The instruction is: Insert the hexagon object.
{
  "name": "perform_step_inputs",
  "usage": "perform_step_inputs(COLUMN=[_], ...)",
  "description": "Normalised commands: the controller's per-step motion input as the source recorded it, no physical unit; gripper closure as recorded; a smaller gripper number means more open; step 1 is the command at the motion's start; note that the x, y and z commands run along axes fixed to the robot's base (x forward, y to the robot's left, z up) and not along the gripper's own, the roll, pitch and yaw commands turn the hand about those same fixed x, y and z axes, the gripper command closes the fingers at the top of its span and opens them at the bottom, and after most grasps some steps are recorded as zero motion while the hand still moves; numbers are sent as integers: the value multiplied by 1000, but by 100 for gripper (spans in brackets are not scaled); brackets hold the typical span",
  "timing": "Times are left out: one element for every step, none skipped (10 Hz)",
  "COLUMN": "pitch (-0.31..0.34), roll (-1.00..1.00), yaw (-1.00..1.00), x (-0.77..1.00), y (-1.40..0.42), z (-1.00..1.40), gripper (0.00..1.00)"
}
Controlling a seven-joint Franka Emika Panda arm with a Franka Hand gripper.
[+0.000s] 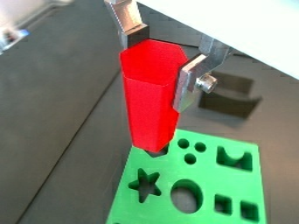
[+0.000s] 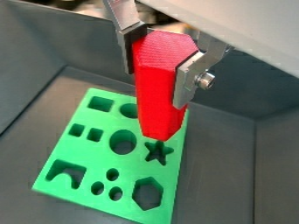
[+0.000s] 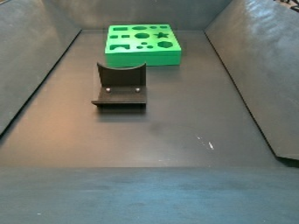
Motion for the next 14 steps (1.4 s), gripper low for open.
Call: perform_step_inputs(pitch=[0,0,0,17,26,3,0,-9,0,0,0,0,0,34], roll=[33,17,13,0,0,0,-44,-121,-124,-16,0,-1,-14,-9], yaw=[-1000,-1000,-963,-851,-766,-531,-291,-263,-383,-217,-31,-23,-126,-40], x=[0,0,0,0,-14,-26,0,0,0,-14,-89,0,0,171], y=[0,14,97,211,297,506,651,614,480,234,29,0,-177,-71], z=[-783,-866,-940,-1000,-1000,-1000,-914,-834,-537,-137,0,-60,-86,-97], gripper=[100,100,100,100,100,100,100,100,100,100,100,100,100,100])
